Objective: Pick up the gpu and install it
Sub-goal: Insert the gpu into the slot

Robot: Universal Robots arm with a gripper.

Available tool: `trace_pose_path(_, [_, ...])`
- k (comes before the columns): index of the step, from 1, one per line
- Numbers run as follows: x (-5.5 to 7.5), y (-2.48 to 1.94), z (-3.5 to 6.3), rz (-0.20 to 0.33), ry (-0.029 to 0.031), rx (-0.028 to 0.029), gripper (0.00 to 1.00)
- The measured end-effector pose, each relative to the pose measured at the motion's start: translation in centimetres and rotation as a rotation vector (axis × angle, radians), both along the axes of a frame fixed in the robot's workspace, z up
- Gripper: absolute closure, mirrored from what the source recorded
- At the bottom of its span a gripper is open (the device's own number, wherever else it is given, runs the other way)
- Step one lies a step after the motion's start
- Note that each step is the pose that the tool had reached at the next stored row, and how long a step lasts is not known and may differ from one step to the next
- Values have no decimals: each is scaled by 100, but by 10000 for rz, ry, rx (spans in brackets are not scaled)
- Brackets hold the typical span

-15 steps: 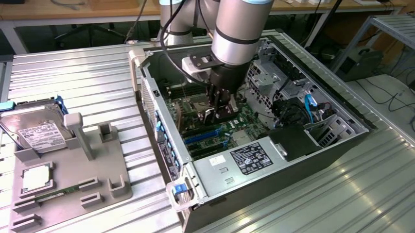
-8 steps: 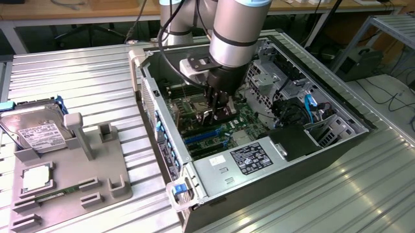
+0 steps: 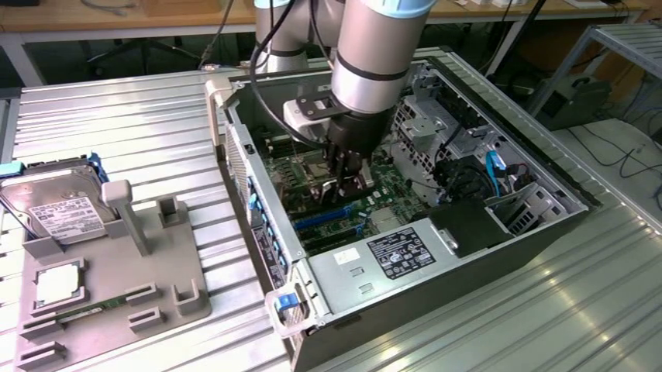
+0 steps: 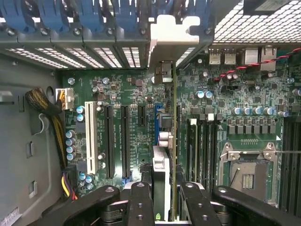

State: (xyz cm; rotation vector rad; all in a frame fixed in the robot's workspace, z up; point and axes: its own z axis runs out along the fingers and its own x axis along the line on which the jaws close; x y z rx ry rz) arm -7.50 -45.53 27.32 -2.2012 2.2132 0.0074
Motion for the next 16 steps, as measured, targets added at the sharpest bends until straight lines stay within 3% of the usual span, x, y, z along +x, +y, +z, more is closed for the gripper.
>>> trace_pose_path(16, [-64,-24,-90,0,-3,-1,72])
